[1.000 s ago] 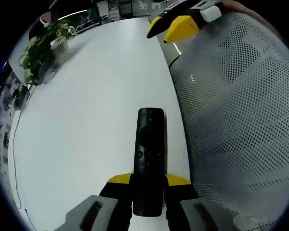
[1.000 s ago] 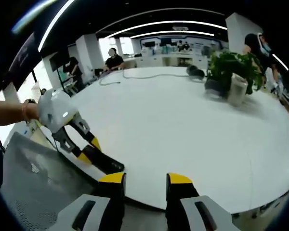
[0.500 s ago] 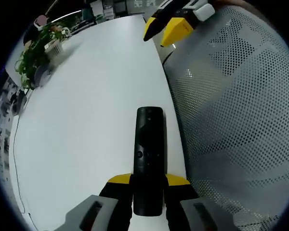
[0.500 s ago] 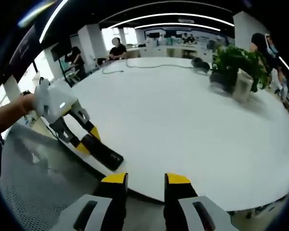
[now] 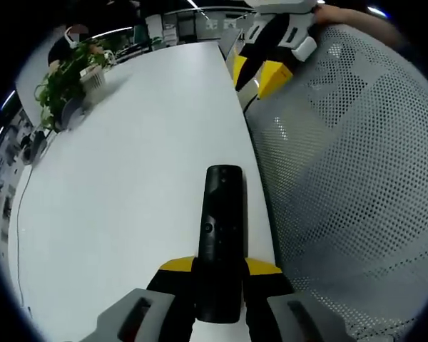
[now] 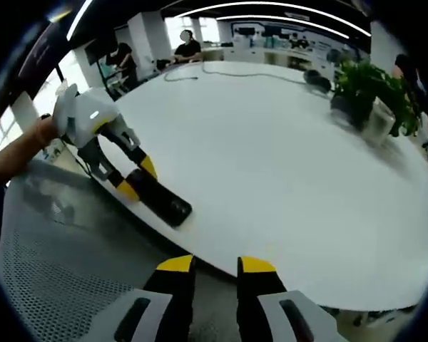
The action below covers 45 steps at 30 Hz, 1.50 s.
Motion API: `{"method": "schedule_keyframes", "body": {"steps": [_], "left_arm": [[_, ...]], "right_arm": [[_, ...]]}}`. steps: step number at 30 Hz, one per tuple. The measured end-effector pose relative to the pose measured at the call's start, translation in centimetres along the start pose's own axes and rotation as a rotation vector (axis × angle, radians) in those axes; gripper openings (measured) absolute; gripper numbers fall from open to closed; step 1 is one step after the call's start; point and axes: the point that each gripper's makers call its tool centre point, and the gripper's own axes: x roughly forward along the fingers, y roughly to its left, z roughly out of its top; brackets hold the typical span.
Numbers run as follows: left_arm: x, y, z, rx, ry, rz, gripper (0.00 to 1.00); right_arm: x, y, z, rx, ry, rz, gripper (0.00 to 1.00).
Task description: Press the specified remote control buttons in sequence, fully releasing each button before pressing the next.
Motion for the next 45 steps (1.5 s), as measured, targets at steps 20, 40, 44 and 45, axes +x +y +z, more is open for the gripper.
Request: {"method": "schedule_keyframes", "body": {"steps": [20, 40, 44, 45], "left_arm": [[0.0, 0.0, 0.3, -0.049, -0.136, 0.026, 0.25], [-0.2, 0.3, -0.2, -0.096, -0.127, 0.05, 0.27], [-0.8, 0.2, -1.2, -0.107, -0.118, 0.035, 0.26], [-0.9, 0.0, -1.3, -0.105, -0.119, 0.031, 0.26]], "right_arm": [[1.0, 0.0, -0.6, -0.223, 0.178, 0.037, 0.0], [6.2, 4.7, 4.9, -0.295, 0.08, 0.19, 0.0], [6.7, 5.1, 4.4, -0.3, 0.09, 0.208, 0.0], [6.8, 4.9, 4.1, -0.31, 0.103, 0.202, 0.0]]}}
